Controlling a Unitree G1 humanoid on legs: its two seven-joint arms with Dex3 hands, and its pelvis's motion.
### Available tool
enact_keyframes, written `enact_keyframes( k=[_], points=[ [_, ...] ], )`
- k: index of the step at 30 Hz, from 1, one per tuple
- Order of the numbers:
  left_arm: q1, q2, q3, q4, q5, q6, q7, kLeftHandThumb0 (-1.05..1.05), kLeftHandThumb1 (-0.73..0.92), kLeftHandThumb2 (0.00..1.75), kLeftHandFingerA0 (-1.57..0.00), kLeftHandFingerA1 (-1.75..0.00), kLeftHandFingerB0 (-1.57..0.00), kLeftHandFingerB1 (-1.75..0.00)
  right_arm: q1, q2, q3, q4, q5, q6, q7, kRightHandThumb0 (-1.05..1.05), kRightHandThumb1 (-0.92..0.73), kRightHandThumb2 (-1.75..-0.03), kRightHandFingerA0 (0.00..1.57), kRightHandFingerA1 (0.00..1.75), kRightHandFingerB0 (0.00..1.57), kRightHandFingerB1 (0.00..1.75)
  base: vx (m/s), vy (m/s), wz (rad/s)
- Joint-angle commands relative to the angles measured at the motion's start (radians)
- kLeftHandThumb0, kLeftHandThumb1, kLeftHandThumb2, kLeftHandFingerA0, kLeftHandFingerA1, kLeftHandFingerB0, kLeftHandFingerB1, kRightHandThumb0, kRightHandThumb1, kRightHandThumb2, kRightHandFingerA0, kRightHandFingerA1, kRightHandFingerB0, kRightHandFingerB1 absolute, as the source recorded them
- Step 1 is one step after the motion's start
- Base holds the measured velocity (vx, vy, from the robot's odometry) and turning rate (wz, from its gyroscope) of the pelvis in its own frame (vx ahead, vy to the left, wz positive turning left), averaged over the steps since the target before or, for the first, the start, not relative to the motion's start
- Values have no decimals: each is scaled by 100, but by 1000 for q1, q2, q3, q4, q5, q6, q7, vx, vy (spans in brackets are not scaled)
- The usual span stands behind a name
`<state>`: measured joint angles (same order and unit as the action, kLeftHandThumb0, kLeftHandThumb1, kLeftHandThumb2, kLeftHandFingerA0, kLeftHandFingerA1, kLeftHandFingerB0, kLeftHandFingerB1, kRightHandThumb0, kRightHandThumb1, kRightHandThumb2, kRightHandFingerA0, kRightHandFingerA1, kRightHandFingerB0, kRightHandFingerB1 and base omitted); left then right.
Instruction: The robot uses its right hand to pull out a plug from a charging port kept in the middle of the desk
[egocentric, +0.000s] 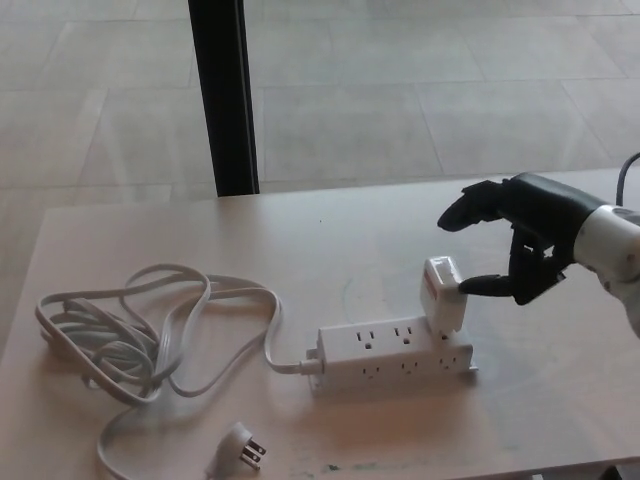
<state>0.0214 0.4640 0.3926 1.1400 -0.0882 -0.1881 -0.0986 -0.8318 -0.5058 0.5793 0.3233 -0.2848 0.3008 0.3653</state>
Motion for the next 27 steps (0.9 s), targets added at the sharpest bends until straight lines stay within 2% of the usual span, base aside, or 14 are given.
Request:
enact_keyframes(
  k=[1, 2, 5, 7, 10, 12, 13, 14, 16, 17, 23, 24, 25, 27],
  points=[
    [-2, 22, 1, 2, -14, -25, -10, -63, 69, 61, -76, -61, -70, -56, -27, 21, 21, 32, -96, -38, 41, -72, -57, -58, 71, 126, 33, 34, 0, 0, 0],
    [-2, 23, -4, 1, -10, -30, -10, -66, 55, 87, -74, -72, -68, -67, -28, 25, 33, 29, -113, -36, 50, -71, -57, -58, 81, 147, 30, 33, 0, 0, 0],
    [-3, 24, -5, 2, -10, -32, -10, -66, 55, 87, -74, -72, -68, -67, -26, 31, 25, 33, -127, -40, 57, -71, -57, -58, 81, 147, 30, 33, 0, 0, 0],
    [-16, 23, -18, 9, 6, -24, 15, -66, 70, 61, -79, -64, -69, -56, -24, 36, 45, 37, -151, -48, 80, -76, -46, -80, 93, 139, 16, 42, 0, 0, 0],
    [-20, 22, -10, 12, -12, -22, 6, -66, 69, 61, -79, -66, -70, -59, -19, 39, 37, 34, -158, -43, 94, -72, -55, -61, 81, 154, 21, 34, 0, 0, 0],
    [-20, 22, -8, 10, -16, -19, 3, -69, 53, 86, -74, -71, -68, -66, -22, 37, 42, 43, -172, -49, 110, -77, -58, -59, 75, 133, 20, 33, 0, 0, 0],
    [-16, 22, -11, 3, -14, -23, 1, -65, 69, 61, -78, -68, -73, -62, -22, 34, 42, 45, -177, -49, 119, -83, -48, -85, 78, 119, 15, 43, 0, 0, 0],
    [-17, 21, -11, 4, -15, -22, 2, -65, 69, 60, -79, -66, -72, -61, -23, 35, 40, 53, -180, -50, 122, -76, -57, -59, 72, 139, 20, 33, 0, 0, 0],
    [-18, 23, -16, 3, -10, -17, 9, -66, 69, 61, -78, -64, -70, -59, -25, 37, 41, 68, -196, -53, 123, -81, -47, -84, 84, 132, 16, 43, 0, 0, 0],
    [-17, 23, -16, 3, -10, -22, 8, -66, 69, 61, -79, -66, -71, -60, -25, 39, 38, 73, -199, -53, 125, -76, -57, -59, 75, 142, 21, 32, 0, 0, 0],
    [-15, 27, -22, 3, -10, -36, 2, -66, 71, 62, -77, -61, -71, -58, -20, 50, 30, 66, -223, -33, 142, -72, -56, -59, 71, 128, 27, 34, 0, 0, 0],
    [-15, 24, -19, 0, -16, -32, 2, -65, 70, 61, -77, -62, -70, -56, -16, 56, 25, 73, -222, -40, 136, -74, -45, -83, 76, 115, 22, 45, 0, 0, 0],
    [-10, 26, -25, -2, -10, -46, -2, -66, 71, 61, -76, -62, -68, -56, -14, 60, 21, 74, -219, -41, 138, -70, -57, -58, 70, 126, 32, 35, 0, 0, 0],
    [-14, 25, -25, -1, -11, -40, 1, -66, 71, 61, -76, -61, -67, -54, -9, 60, 15, 69, -221, -43, 146, -64, -43, -89, 67, 103, 24, 49, 0, 0, 0]
  ],
)
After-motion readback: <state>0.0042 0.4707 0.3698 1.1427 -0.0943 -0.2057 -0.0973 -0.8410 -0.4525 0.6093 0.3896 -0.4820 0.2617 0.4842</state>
